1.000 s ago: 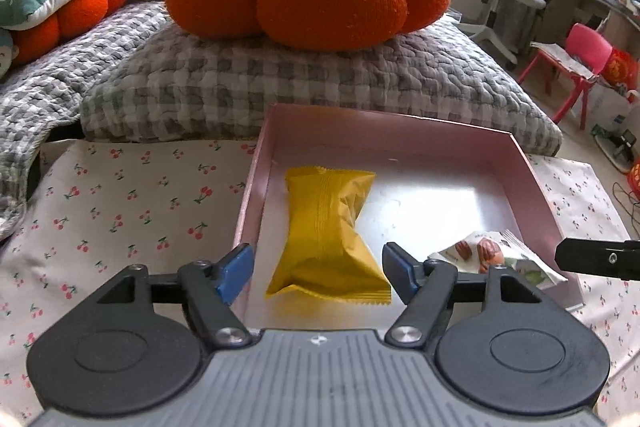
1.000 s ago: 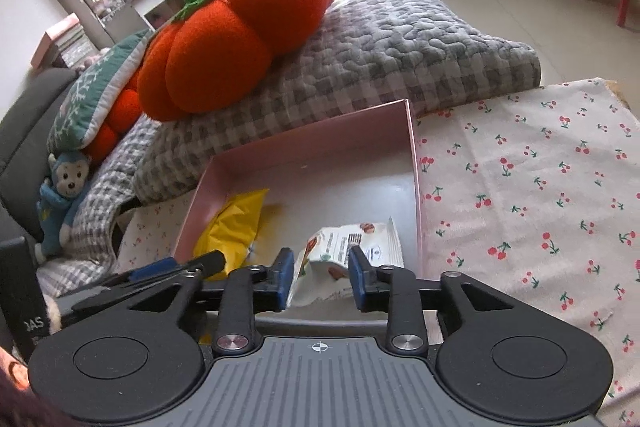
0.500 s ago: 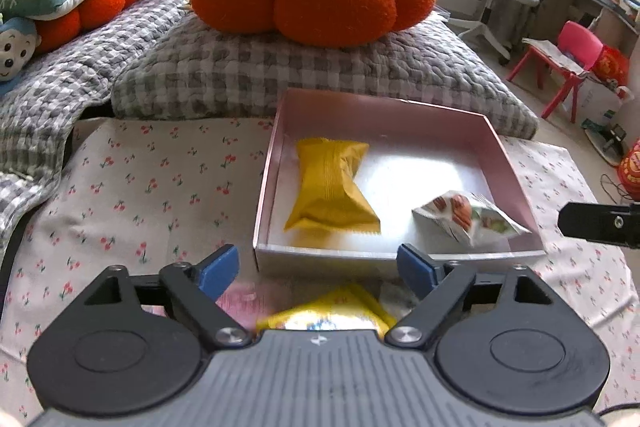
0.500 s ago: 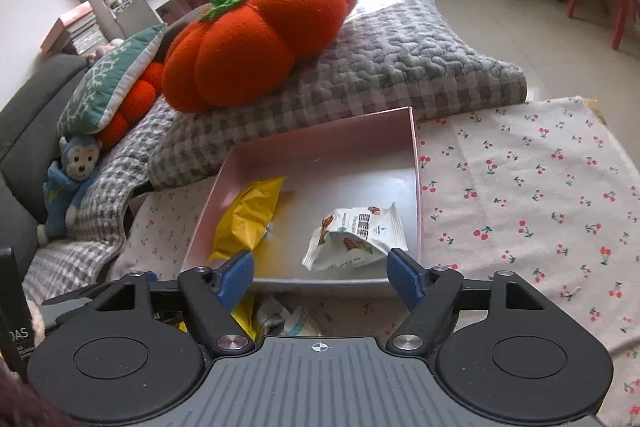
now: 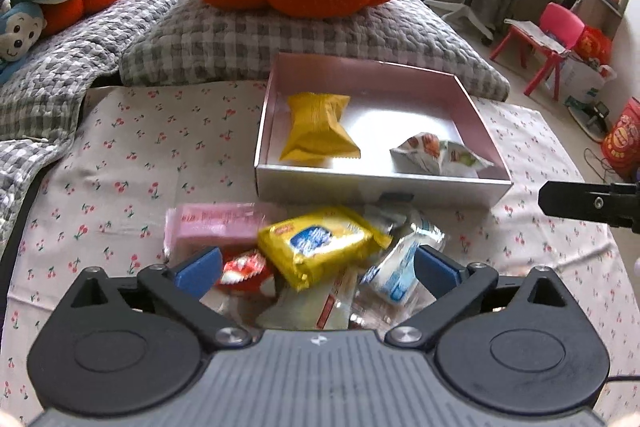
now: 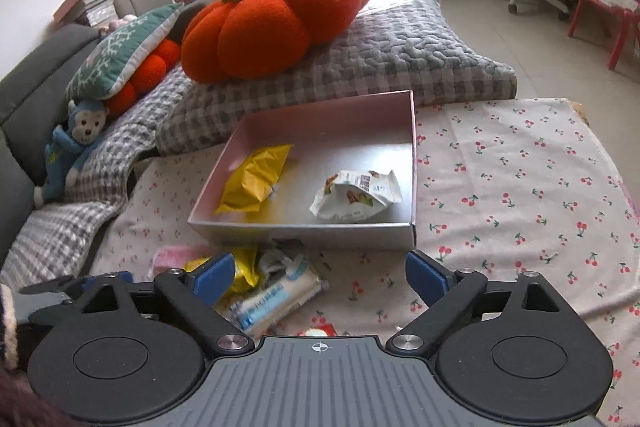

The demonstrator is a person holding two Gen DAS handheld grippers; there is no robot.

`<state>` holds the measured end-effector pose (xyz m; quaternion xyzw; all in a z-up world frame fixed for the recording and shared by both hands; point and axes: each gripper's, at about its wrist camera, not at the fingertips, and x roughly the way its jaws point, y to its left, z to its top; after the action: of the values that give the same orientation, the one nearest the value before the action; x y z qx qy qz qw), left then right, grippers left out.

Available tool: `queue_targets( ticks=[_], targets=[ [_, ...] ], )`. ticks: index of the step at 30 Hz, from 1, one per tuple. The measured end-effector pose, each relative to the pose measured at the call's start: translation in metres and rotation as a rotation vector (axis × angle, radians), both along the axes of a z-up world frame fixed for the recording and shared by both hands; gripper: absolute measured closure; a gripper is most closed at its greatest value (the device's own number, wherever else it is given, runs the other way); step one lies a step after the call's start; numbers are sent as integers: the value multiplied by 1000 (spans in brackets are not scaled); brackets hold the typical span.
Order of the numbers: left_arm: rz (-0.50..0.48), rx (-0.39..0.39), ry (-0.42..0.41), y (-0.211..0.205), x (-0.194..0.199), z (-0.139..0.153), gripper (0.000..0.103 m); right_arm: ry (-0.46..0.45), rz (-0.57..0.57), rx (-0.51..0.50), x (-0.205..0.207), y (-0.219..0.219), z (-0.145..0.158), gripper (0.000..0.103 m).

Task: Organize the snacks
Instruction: 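Grasp the white-grey wrapped bread with the left tool while the right tool grasps the square cake packet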

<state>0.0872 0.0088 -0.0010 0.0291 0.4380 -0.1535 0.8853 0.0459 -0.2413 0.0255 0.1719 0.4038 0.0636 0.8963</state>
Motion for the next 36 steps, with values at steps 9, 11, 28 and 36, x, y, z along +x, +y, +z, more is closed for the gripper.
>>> queue_targets(
  ticks=[9,11,28,36],
  targets=[
    [-22,49,-7,22,-18,-10,0,-48,53,-95,-32,3,-11,6],
    [-26,61,-17,29,-22,-10,0,-57,61,-120,-38,1,-15,6],
    [-88,71,-29,76,-52,-38,0,-76,103,-256,-74,-13,-60,6],
    [-159,60,-13,84,-61,-63,0,-8,144,-337,-80,-4,-99,6]
  ],
)
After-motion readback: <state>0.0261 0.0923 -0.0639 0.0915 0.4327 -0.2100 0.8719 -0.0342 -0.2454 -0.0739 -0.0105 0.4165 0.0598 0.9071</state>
